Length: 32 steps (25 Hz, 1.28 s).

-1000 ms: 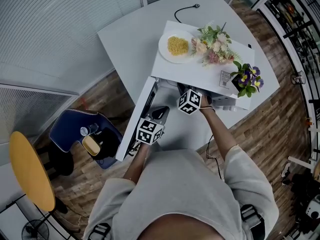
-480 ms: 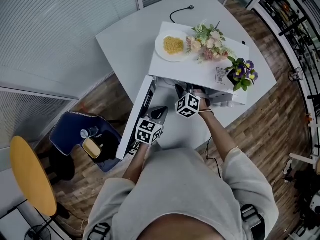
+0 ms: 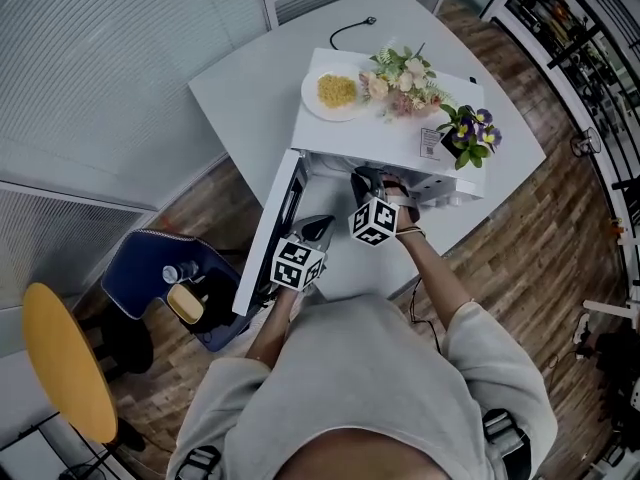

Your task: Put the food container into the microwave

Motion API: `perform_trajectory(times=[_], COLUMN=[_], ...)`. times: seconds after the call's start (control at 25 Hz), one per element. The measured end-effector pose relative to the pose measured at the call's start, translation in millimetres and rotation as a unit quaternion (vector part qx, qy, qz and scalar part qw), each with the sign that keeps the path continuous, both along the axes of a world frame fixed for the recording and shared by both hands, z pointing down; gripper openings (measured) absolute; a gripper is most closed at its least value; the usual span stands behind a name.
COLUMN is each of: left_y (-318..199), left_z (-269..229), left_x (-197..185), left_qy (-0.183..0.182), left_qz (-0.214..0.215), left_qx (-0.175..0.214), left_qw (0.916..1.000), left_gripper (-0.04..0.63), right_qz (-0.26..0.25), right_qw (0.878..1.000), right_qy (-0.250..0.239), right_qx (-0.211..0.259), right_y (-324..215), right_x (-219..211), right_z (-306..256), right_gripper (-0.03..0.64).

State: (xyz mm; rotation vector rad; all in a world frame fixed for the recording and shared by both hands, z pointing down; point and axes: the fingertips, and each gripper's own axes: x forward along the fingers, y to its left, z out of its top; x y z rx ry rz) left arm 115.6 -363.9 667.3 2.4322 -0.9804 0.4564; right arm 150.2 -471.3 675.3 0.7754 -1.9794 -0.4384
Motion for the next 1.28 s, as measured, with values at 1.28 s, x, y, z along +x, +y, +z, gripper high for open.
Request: perform_trajectory(times=[1.28], left_y=[1], left_z=[-21], left_x=[35], left_qy=[-0.008], left_qz=[0.057], left_qx=[0.031], left_qw=[0.9978], left_gripper=[0.011], right_qz=[0.203], right_qw=[0.952], right_qy=[-0.221], right_qx=[-0.057], right_y=[72], right_x=[65], right_z=[-36], right_gripper=[0.014])
